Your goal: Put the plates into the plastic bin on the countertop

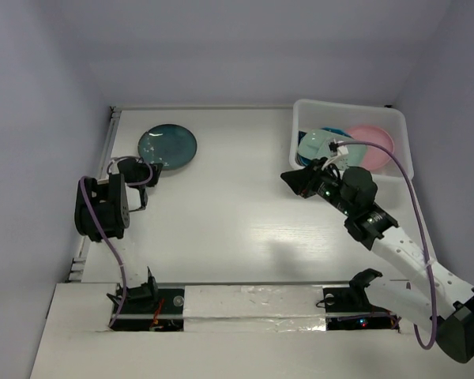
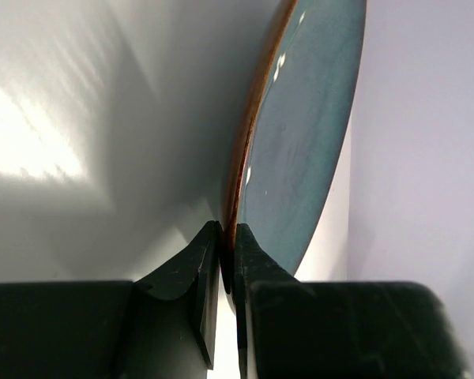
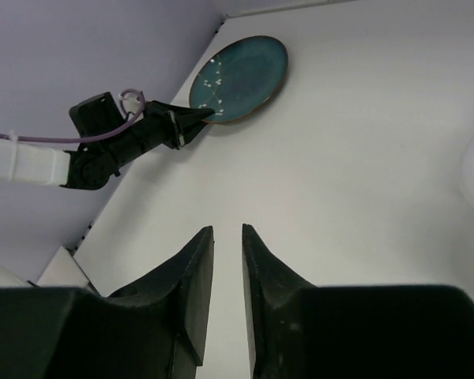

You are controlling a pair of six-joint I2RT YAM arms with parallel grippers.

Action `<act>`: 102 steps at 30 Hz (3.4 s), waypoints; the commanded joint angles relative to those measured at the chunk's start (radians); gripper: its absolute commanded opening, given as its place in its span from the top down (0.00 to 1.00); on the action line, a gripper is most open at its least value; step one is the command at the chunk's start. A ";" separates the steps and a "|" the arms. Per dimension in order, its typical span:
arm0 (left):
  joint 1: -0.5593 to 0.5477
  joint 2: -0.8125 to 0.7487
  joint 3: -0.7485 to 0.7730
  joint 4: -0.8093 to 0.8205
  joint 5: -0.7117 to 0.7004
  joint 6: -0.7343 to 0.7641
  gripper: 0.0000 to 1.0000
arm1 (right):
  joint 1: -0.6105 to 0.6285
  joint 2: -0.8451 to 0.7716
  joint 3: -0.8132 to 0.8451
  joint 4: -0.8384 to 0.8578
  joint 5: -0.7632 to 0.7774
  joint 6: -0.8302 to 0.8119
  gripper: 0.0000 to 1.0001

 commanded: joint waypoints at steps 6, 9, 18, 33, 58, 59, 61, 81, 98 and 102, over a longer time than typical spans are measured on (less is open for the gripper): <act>-0.023 -0.283 -0.083 0.178 0.073 0.032 1.00 | 0.011 -0.061 0.072 -0.076 0.109 -0.017 0.43; -0.075 -0.332 -0.077 0.193 0.090 0.022 1.00 | 0.011 -0.083 0.074 -0.099 0.143 -0.013 0.37; -0.335 -0.467 0.063 0.077 0.069 0.092 1.00 | 0.011 -0.230 0.100 -0.243 0.310 -0.030 0.33; -0.734 -0.037 0.618 0.081 0.061 0.046 1.00 | 0.011 -0.426 0.149 -0.354 0.341 -0.020 0.96; -0.929 0.537 1.416 -0.319 0.004 0.038 0.96 | 0.011 -0.502 0.169 -0.437 0.353 -0.063 0.93; -0.929 0.539 1.413 -0.321 0.007 0.037 0.93 | 0.011 -0.502 0.169 -0.437 0.365 -0.065 0.93; -0.929 0.536 1.396 -0.316 0.010 0.040 0.80 | 0.011 -0.503 0.171 -0.443 0.379 -0.069 0.92; -0.948 0.312 1.356 -0.607 -0.157 0.420 0.07 | 0.011 -0.523 0.165 -0.424 0.391 -0.040 0.61; -1.015 -0.228 0.792 -0.525 -0.404 0.715 0.01 | 0.011 -0.583 0.145 -0.395 0.506 -0.011 0.61; -1.038 -0.499 0.498 -0.492 -0.445 0.701 0.01 | 0.011 -0.636 0.100 -0.372 0.563 -0.004 0.88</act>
